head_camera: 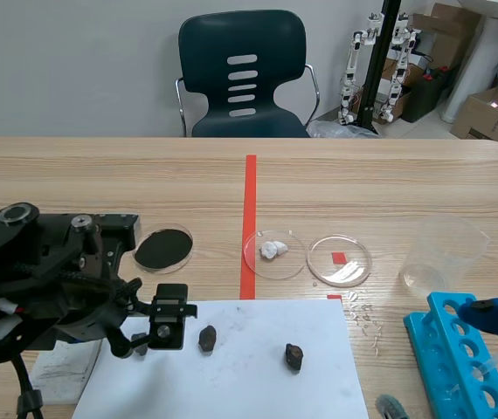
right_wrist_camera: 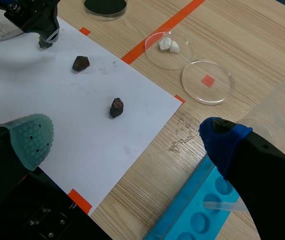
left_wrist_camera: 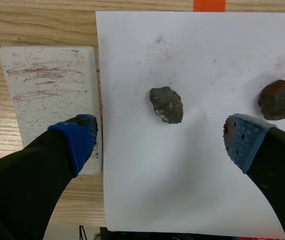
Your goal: Pick up the left mineral with the left hand
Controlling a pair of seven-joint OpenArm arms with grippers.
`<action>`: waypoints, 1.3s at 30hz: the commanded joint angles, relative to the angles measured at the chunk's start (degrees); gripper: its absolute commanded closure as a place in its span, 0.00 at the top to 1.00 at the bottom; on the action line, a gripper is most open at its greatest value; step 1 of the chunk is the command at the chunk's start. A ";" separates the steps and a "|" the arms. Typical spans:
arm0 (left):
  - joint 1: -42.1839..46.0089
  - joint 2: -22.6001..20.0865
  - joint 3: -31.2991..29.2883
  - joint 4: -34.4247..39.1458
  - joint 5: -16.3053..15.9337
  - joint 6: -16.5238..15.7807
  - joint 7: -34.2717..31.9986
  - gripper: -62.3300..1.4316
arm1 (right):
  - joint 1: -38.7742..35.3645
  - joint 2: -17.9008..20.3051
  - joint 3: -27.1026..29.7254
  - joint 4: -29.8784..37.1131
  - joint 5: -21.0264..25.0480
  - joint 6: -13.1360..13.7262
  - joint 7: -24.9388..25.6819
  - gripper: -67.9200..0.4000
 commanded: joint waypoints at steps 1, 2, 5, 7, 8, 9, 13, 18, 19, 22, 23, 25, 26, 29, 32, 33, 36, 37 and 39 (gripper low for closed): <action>-1.14 0.33 -0.04 -0.28 0.09 0.26 -0.50 0.85 | 0.33 0.31 0.20 0.72 0.63 0.00 1.05 0.90; -1.42 0.46 -0.04 -0.76 0.11 0.20 -0.59 0.85 | 0.33 0.31 0.20 0.72 0.63 0.00 1.05 0.90; -1.86 1.09 -0.04 -1.99 0.09 -0.15 -1.09 0.85 | 0.33 0.31 0.20 0.72 0.63 0.00 1.05 0.90; -2.19 1.90 -0.04 -3.69 0.11 -0.46 -1.09 0.85 | 0.33 0.31 0.20 0.72 0.63 0.00 1.05 0.90; -2.36 2.21 -0.04 -4.50 0.09 -0.87 -1.16 0.85 | 0.33 0.31 0.20 0.72 0.63 0.00 1.07 0.90; -2.49 2.51 -0.04 -5.18 0.09 -1.22 -1.25 0.85 | 0.33 0.31 0.20 0.72 0.63 0.00 1.05 0.90; -2.62 3.32 -0.04 -7.50 0.11 -1.27 -3.50 0.85 | 0.33 0.31 0.20 0.72 0.63 0.00 1.05 0.90; -2.69 4.07 -0.04 -9.42 0.31 -1.31 -4.98 0.85 | 0.33 0.31 0.20 0.72 0.63 0.00 1.05 0.90; -2.80 4.13 -0.04 -9.79 0.31 -1.31 -5.18 0.85 | 0.33 0.31 0.20 0.72 0.63 0.00 1.05 0.90; -3.30 4.31 -0.04 -10.91 0.26 -1.31 -5.07 0.85 | 0.33 0.31 0.20 0.72 0.63 0.00 1.07 0.90; -3.43 4.42 -0.04 -11.08 0.28 -1.33 -5.09 0.85 | 0.33 0.31 0.20 0.72 0.63 0.00 1.05 0.90; -3.58 4.61 -0.04 -11.47 0.31 -1.42 -5.14 0.85 | 0.33 0.31 0.20 0.72 0.63 0.00 1.05 0.90; -3.58 4.63 -0.04 -11.54 0.31 -1.44 -5.14 0.85 | 0.33 0.31 0.20 0.72 0.63 0.00 1.07 0.90; -3.56 4.74 -0.04 -11.54 0.28 -1.44 -4.83 0.82 | 0.33 0.31 0.20 0.72 0.63 0.00 1.05 0.90; -3.56 4.74 -0.04 -11.54 0.28 -1.44 -4.11 0.73 | 0.33 0.31 0.20 0.72 0.63 0.00 1.05 0.90; -3.56 4.74 -0.04 -11.54 0.28 -1.44 -3.85 0.70 | 0.33 0.31 0.20 0.72 0.63 0.00 1.05 0.90; -3.56 4.74 -0.04 -11.54 0.28 -1.44 -2.69 0.64 | 0.33 0.31 0.20 0.72 0.63 0.00 1.05 0.90; -3.56 4.74 -0.04 -11.54 0.28 -1.44 -2.49 0.63 | 0.33 0.31 0.20 0.72 0.63 0.00 1.05 0.90; -3.56 4.74 -0.04 -11.54 0.26 -1.44 -2.47 0.62 | 0.33 0.31 0.20 0.72 0.63 0.00 1.05 0.90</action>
